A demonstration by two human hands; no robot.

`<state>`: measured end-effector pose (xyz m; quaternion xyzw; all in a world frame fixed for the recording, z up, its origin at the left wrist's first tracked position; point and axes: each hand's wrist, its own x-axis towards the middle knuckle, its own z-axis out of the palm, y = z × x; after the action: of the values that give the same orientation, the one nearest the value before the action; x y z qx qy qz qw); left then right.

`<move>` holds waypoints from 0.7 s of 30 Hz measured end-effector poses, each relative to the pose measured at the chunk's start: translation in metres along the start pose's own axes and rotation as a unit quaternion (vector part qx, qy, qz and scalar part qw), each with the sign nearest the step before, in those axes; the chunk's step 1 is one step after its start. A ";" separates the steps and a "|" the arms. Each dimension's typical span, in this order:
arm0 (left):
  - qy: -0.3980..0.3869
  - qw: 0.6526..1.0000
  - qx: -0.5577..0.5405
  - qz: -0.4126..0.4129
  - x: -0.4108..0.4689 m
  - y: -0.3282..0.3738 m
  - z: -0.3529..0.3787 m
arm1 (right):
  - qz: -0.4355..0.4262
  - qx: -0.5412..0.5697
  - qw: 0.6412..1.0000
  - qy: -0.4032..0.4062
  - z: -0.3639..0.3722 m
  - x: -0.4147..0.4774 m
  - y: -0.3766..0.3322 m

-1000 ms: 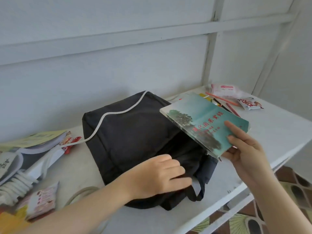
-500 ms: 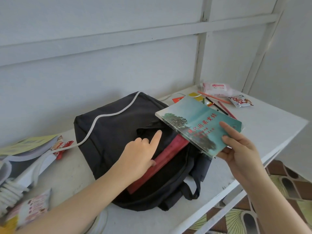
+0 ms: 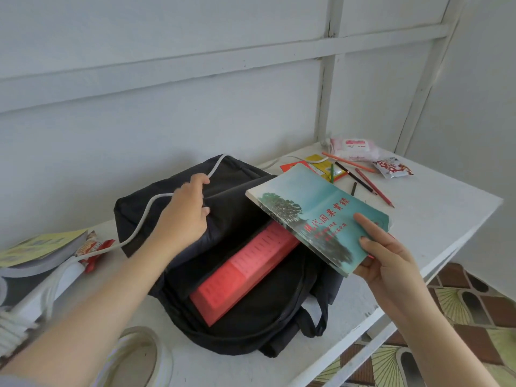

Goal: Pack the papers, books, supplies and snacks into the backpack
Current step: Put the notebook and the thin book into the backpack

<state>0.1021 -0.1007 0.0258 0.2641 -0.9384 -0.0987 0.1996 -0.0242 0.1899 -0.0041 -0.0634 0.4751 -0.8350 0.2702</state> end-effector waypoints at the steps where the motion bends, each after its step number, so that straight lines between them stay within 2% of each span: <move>1: 0.055 0.995 0.052 0.066 -0.006 -0.001 0.006 | 0.002 0.001 1.000 0.003 -0.001 -0.001 0.001; 3: 0.143 0.961 0.138 0.190 -0.016 -0.010 0.018 | 0.006 0.003 1.000 0.010 -0.003 -0.002 0.002; 5: 0.152 0.945 0.167 0.235 -0.026 -0.018 0.024 | 0.009 0.003 1.000 0.012 -0.005 -0.002 0.002; 8: 0.069 0.951 0.205 0.223 -0.040 -0.016 0.029 | 0.013 -0.001 1.000 0.012 -0.007 -0.003 0.001; 11: -0.023 0.940 0.278 0.198 -0.045 -0.016 0.027 | 0.016 -0.004 1.000 0.012 -0.007 -0.004 0.001; 16: -0.068 0.953 0.265 0.134 -0.036 -0.007 0.018 | 0.015 -0.008 1.000 0.005 -0.009 -0.007 0.002; 21: -0.114 0.961 0.212 0.138 -0.019 -0.008 -0.006 | 0.011 -0.034 0.999 -0.008 -0.016 -0.014 -0.002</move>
<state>0.1232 -0.0983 0.0231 0.1554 -0.9817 0.1019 0.0422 -0.0193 0.2098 -0.0092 -0.0735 0.5021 -0.8146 0.2809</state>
